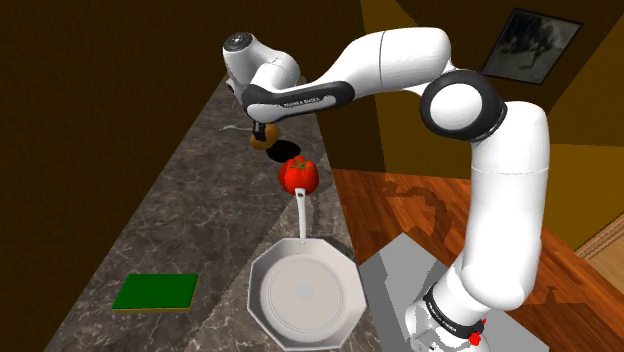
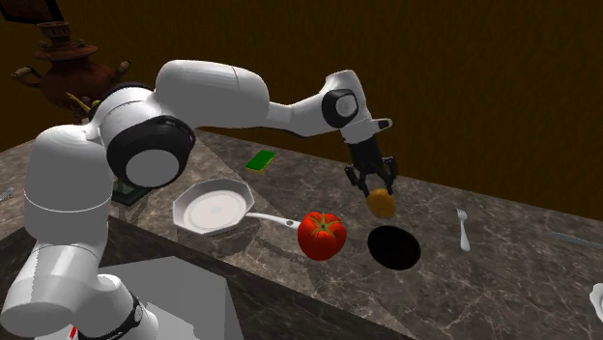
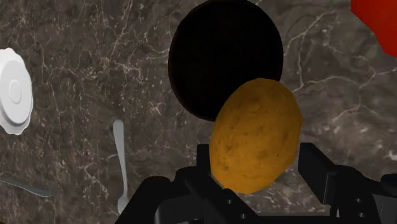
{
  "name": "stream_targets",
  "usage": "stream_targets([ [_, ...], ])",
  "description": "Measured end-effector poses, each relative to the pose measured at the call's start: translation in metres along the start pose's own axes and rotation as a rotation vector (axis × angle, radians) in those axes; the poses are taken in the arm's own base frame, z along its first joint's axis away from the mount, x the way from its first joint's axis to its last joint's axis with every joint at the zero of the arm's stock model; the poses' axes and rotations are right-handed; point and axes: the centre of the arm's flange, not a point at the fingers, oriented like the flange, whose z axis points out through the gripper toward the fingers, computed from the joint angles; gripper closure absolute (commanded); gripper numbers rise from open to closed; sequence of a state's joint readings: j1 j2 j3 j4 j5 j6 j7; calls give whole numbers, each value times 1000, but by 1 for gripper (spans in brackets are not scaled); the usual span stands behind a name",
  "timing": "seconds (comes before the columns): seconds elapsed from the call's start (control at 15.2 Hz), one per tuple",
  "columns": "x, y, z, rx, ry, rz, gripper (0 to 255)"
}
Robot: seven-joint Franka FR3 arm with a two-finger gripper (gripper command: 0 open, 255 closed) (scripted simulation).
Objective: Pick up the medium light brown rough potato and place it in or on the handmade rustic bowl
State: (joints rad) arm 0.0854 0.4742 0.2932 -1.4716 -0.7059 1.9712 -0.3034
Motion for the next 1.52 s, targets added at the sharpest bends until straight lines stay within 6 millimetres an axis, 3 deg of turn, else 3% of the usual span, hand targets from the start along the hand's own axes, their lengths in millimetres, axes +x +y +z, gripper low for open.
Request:
stream_targets([
  [0.33, -25, 49, 31, 0, 0, 0, 255],
  [0.46, -30, 59, 41, 0, 0, 0, 255],
  [0.92, -26, 45, 74, 0, 1, -1, 255],
  [1.52, -26, 44, 81, -33, 21, 16, 255],
])
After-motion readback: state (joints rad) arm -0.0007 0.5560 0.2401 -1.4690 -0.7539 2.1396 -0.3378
